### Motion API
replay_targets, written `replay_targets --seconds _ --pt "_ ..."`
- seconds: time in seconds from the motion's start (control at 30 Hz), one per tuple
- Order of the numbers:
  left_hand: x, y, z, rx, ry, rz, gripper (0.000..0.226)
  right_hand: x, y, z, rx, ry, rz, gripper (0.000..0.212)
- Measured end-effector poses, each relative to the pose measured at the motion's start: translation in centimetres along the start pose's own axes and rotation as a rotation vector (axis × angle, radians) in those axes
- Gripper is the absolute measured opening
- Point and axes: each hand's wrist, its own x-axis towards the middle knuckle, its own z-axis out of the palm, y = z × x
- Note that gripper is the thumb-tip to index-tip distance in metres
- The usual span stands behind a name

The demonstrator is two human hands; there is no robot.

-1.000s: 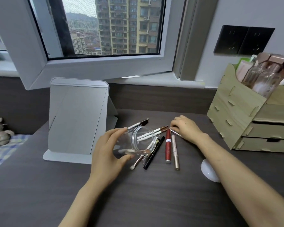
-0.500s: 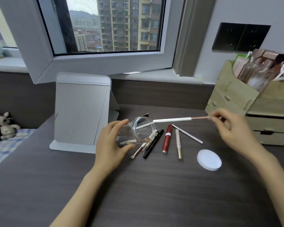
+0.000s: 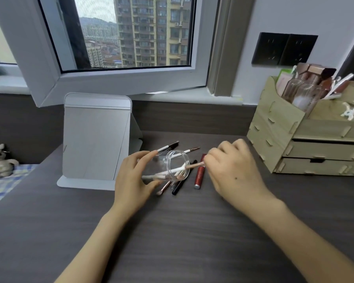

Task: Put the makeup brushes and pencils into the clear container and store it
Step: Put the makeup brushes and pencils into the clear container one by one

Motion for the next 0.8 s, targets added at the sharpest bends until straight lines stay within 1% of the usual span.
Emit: replay_targets --seconds 0.1,0.17,0.2,0.27,0.3,0.33,0.37,0.43,0.5,0.57,0.63,0.67,0.77,0.8 --pt "0.0 0.2 -0.1 -0.012 -0.005 0.002 0.073 1.0 -1.5 1.4 0.013 0.036 -0.035 0.018" --pt "0.0 0.1 0.0 -0.017 -0.009 0.0 0.074 1.3 -1.5 2.2 0.19 0.057 -0.016 0.016" --pt "0.1 0.1 -0.1 -0.027 -0.006 -0.014 0.075 1.3 -1.2 2.4 0.327 0.057 0.044 0.021" --pt "0.3 0.0 -0.3 -0.08 0.023 -0.079 0.075 0.9 -0.3 2.7 0.572 0.103 0.24 0.027" --pt "0.4 0.0 -0.5 -0.127 0.05 -0.121 0.074 0.7 -0.1 3.0 0.619 0.136 0.314 0.027" --pt "0.5 0.0 -0.6 -0.191 0.078 -0.166 0.073 0.4 -0.5 3.3 0.6 0.136 0.35 0.026" --pt "0.6 -0.1 -0.8 -0.267 0.105 -0.21 0.072 0.1 -1.3 3.8 0.537 0.104 0.331 0.025" --pt "0.7 -0.4 -0.9 -0.396 0.145 -0.288 0.072 -0.4 -4.0 5.2 0.394 -0.005 0.167 0.024" --pt "0.7 -0.6 -1.0 -0.453 0.161 -0.316 0.074 -0.4 -6.4 6.7 0.312 -0.105 -0.02 0.028" --pt "0.7 -0.7 -1.0 -0.458 0.165 -0.315 0.076 0.2 -7.9 7.7 0.195 -0.169 -0.153 0.029" --pt "0.7 -0.8 -1.0 -0.453 0.171 -0.313 0.077 1.1 -8.5 8.3 0.071 -0.175 -0.26 0.016" --pt "0.7 -0.8 -1.0 -0.454 0.174 -0.316 0.077 1.5 -8.7 8.4 0.048 -0.176 -0.303 0.014" --pt "0.8 -0.9 -1.0 -0.472 0.177 -0.325 0.077 2.0 -8.8 8.3 0.031 -0.143 -0.397 0.029" --pt "0.7 -0.9 -1.0 -0.474 0.174 -0.324 0.077 2.0 -8.7 8.2 0.019 -0.121 -0.421 0.031"
